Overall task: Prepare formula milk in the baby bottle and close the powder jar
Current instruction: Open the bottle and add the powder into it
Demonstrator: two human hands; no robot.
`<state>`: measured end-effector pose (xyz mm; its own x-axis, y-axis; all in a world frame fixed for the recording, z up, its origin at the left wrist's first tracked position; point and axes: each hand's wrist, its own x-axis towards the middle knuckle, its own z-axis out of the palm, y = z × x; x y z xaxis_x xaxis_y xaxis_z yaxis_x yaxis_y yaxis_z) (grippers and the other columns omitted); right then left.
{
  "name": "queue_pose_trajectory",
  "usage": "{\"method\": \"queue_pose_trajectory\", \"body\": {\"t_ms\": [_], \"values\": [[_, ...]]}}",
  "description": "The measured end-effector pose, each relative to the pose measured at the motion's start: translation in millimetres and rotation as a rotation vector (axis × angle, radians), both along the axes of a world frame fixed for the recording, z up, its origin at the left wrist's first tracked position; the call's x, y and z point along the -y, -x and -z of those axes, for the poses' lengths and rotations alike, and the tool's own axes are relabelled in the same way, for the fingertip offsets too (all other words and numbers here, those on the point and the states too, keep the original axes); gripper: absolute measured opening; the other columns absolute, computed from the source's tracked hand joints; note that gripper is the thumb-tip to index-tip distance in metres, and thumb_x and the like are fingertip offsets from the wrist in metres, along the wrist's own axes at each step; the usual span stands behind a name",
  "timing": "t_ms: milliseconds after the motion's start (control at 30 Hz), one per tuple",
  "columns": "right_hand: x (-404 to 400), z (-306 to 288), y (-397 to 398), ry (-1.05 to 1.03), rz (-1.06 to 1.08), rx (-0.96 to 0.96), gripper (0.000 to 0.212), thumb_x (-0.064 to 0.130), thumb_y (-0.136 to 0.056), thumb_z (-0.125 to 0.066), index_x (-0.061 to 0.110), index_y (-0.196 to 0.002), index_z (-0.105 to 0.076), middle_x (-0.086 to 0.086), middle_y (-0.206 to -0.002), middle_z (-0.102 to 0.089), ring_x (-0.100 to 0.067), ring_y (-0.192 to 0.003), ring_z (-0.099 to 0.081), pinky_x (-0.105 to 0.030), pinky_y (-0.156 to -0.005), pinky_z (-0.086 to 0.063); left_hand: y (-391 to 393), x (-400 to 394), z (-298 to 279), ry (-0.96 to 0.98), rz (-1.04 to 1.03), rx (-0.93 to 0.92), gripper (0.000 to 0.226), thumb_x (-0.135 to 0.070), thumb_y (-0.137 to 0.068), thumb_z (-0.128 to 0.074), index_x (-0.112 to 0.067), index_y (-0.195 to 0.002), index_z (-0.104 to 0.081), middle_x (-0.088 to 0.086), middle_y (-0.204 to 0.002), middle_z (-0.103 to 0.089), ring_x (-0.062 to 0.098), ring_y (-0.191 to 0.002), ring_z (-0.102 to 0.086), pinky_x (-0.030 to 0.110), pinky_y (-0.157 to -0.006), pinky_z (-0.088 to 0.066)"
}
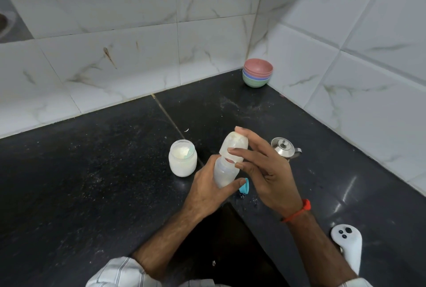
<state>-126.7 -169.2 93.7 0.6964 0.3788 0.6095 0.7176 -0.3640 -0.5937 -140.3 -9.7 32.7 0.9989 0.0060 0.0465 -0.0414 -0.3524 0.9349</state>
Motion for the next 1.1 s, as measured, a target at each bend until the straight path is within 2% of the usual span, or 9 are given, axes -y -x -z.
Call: {"method": "queue_pose_trajectory", "body": {"t_ms": [67,167,300,433,500,667,833,933,1100], "values": [[-3,-2,2,-0.006,0.007,-0.011,0.042,-0.015,-0.089,-0.068,0.012,-0.121,-0.071,-0.011,-0.151,-0.051,-0.014,-0.143,-0.048,-0.020,-0.110,-0.045,0,1,-1,0.011,0.002,-0.011,0.076,-0.040,-0.078,-0.085,-0.026,-0.141,-0.045,-0.007,-0.139,-0.058,0.012,-0.125,-0.056,0.032,-0.105,-0.053],[-6,-4,5,-0.084,0.027,0.005,0.047,-0.022,-0.086,-0.066,0.011,-0.120,-0.068,-0.016,-0.148,-0.051,-0.006,-0.143,-0.046,-0.014,-0.107,-0.046,0,3,-4,0.000,-0.001,-0.028,0.074,-0.038,-0.079,-0.084,-0.025,-0.140,-0.045,-0.010,-0.136,-0.056,0.006,-0.119,-0.054,0.023,-0.101,-0.048],[-7,-6,6,-0.056,0.030,-0.006,0.044,-0.019,-0.087,-0.067,0.010,-0.120,-0.070,-0.013,-0.150,-0.052,-0.011,-0.143,-0.048,-0.023,-0.109,-0.048,0,3,-4,0.014,-0.002,-0.027,0.073,-0.039,-0.079,-0.084,-0.027,-0.139,-0.044,-0.014,-0.133,-0.055,0.003,-0.114,-0.054,0.015,-0.097,-0.047],[-8,-5,8,-0.109,0.036,0.019,0.042,-0.023,-0.085,-0.066,0.003,-0.118,-0.070,-0.020,-0.147,-0.051,-0.006,-0.142,-0.048,-0.019,-0.107,-0.049,0,3,-6,0.008,0.001,-0.026,0.075,-0.038,-0.079,-0.084,-0.024,-0.141,-0.044,-0.007,-0.140,-0.056,0.008,-0.124,-0.054,0.029,-0.105,-0.050],[-9,-6,10,-0.085,0.040,0.013,0.043,-0.022,-0.086,-0.068,0.007,-0.118,-0.071,-0.017,-0.148,-0.052,-0.010,-0.141,-0.049,-0.023,-0.107,-0.050,1,4,-5,0.014,0.004,-0.017,0.075,-0.037,-0.080,-0.083,-0.024,-0.143,-0.043,-0.007,-0.140,-0.055,0.005,-0.123,-0.051,0.021,-0.102,-0.047],[-12,-8,14,-0.125,0.047,0.045,0.046,-0.028,-0.082,-0.066,0.001,-0.117,-0.070,-0.023,-0.145,-0.052,-0.008,-0.141,-0.049,-0.013,-0.102,-0.049,0,4,-5,0.017,0.010,-0.016,0.074,-0.038,-0.080,-0.083,-0.026,-0.142,-0.043,-0.014,-0.134,-0.053,0.001,-0.118,-0.050,0.002,-0.087,-0.038],[-12,-7,15,-0.150,0.087,0.121,0.039,-0.033,-0.078,-0.065,-0.012,-0.111,-0.070,-0.033,-0.140,-0.050,-0.003,-0.140,-0.049,-0.013,-0.102,-0.049,2,2,-6,0.030,0.006,-0.013,0.069,-0.042,-0.079,-0.084,-0.028,-0.135,-0.047,-0.021,-0.123,-0.055,-0.001,-0.109,-0.055,0.005,-0.084,-0.043],[-10,-8,13,-0.085,0.048,0.082,0.040,-0.029,-0.080,-0.068,-0.004,-0.111,-0.074,-0.027,-0.143,-0.053,-0.008,-0.136,-0.054,-0.015,-0.102,-0.049,2,0,-1,0.052,0.007,-0.002,0.071,-0.052,-0.074,-0.083,-0.031,-0.133,-0.049,-0.020,-0.123,-0.060,-0.002,-0.110,-0.060,0.015,-0.087,-0.054],[-8,-6,13,-0.115,0.034,0.090,0.036,-0.030,-0.080,-0.066,-0.008,-0.108,-0.073,-0.030,-0.141,-0.053,-0.001,-0.136,-0.053,-0.013,-0.101,-0.049,3,0,3,0.031,0.007,0.006,0.070,-0.044,-0.077,-0.084,-0.029,-0.135,-0.048,-0.019,-0.127,-0.058,-0.001,-0.112,-0.057,0.010,-0.087,-0.047]]}}
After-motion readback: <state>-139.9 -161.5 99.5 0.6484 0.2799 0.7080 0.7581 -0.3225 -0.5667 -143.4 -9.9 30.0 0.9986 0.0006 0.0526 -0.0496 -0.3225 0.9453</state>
